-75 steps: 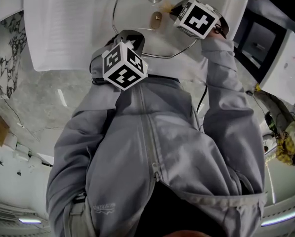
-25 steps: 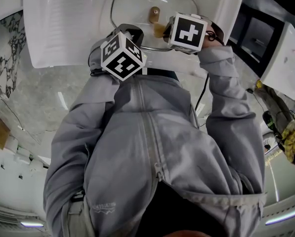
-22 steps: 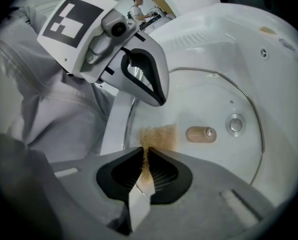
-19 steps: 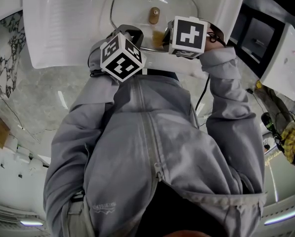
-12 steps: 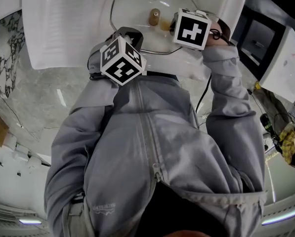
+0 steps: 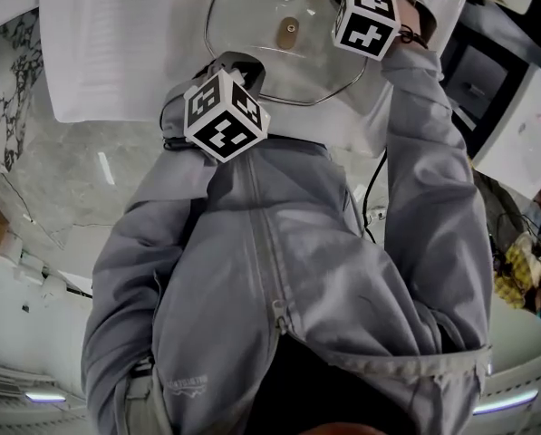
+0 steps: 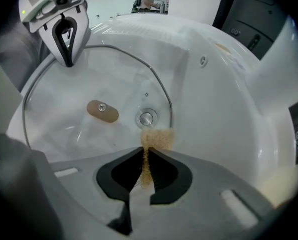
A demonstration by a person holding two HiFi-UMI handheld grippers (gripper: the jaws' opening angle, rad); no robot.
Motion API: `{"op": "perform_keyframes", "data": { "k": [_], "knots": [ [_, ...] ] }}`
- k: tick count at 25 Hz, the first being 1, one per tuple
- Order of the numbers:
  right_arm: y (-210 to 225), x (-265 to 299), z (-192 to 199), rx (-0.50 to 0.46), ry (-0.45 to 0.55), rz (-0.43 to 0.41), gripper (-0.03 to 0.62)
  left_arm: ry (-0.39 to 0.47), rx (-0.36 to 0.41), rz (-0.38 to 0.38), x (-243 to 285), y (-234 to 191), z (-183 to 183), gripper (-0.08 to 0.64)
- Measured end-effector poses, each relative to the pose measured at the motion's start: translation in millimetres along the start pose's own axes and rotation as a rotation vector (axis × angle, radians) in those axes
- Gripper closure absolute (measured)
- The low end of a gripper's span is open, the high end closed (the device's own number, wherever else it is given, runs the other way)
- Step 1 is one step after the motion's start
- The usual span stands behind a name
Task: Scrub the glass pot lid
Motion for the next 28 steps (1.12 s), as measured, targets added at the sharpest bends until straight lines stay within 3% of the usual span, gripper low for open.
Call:
{"op": "perform_keyframes", "data": {
  "k": [8, 18, 28],
  "knots": [
    [-1.6, 28.9, 4.6, -0.040, -0.095, -0.018, 0.562, 0.001, -0.003, -0.009, -0.2, 0.1, 0.5, 0.554],
    [-23.2, 11.2, 13.8, 0.094, -0.216, -0.128, 0.563, 0.014, -0.007, -0.023, -2.3, 0.6, 0.6, 0.554],
    [-74.5, -14.9, 2.0, 0.211, -0.198, -0.246, 0.563, 0.027, 0.009, -0.034, -2.5, -0.6, 0.2, 0.554]
  ]
}}
Point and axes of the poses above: the fingertips, and each gripper's own axes: x forward along the fingers, y to its right, z out of its underside, the point moved 8 cm from there along -x, backward along the fingers, and after that the axes turned 5 degrees about y, right-handed, at the moved point
